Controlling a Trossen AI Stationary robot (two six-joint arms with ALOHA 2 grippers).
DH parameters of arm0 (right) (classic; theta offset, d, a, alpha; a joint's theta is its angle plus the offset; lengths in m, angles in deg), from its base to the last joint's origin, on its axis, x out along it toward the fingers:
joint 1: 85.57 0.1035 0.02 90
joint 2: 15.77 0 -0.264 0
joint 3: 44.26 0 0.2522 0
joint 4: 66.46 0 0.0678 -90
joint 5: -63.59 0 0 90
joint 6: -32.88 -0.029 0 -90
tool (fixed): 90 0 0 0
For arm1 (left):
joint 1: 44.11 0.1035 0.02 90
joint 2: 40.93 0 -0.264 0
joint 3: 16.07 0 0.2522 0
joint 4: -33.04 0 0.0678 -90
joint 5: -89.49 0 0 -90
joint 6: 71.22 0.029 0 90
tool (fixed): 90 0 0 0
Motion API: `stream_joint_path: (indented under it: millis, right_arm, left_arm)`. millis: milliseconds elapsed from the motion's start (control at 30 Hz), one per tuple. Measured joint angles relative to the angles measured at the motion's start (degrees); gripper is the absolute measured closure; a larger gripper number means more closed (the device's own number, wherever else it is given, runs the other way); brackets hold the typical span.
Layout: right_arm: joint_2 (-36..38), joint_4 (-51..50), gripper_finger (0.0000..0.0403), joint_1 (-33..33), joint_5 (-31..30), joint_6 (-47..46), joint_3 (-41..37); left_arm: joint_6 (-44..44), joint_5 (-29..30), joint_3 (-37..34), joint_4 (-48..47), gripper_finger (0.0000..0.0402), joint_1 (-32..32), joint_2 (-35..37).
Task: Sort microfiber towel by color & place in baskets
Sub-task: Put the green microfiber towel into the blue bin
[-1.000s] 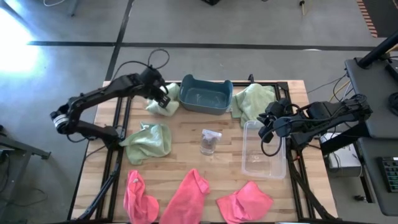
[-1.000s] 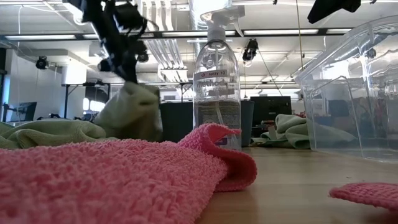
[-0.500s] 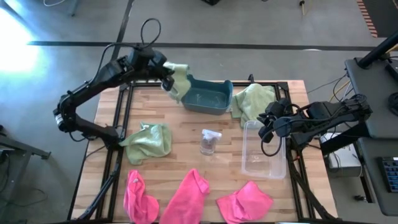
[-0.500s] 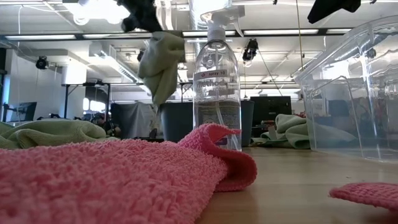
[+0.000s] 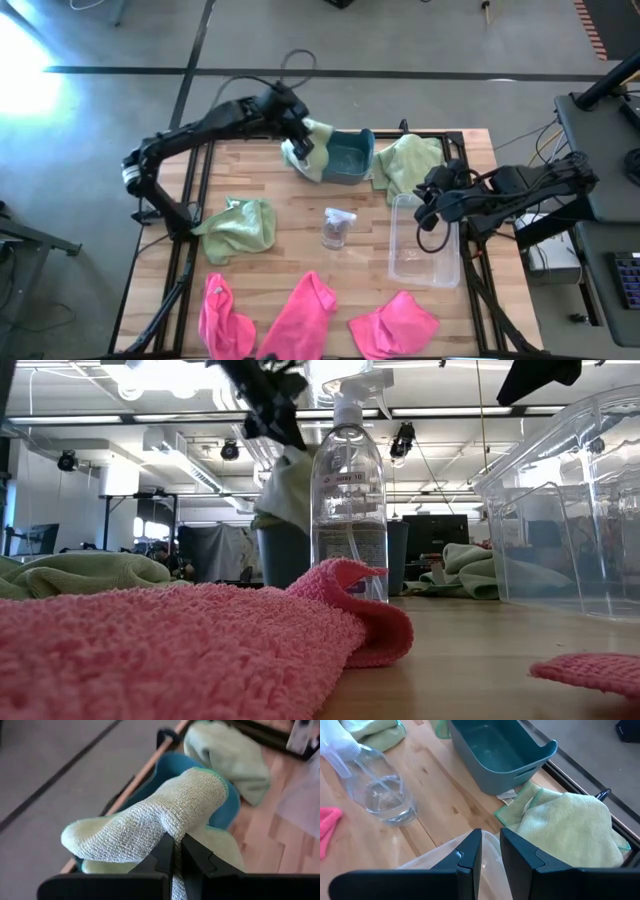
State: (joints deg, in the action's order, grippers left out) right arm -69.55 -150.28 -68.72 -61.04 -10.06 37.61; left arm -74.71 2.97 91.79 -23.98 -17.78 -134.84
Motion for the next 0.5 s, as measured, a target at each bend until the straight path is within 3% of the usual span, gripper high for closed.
stream_joint_path:
  millis: [333, 500]
  right_arm:
    - [0.0, 0.0, 0.0339, 0.0, 0.2, -0.8, -3.3]
    - [0.0, 0.1, 0.0339, 0.0, 0.7, -2.6, -4.8]
  left_arm:
    - [-0.2, -2.0, 1.6, 2.5, 0.0396, -0.5, -5.7]
    - [-0.2, -2.7, 4.2, 2.5, 0.0369, -0.5, -5.7]
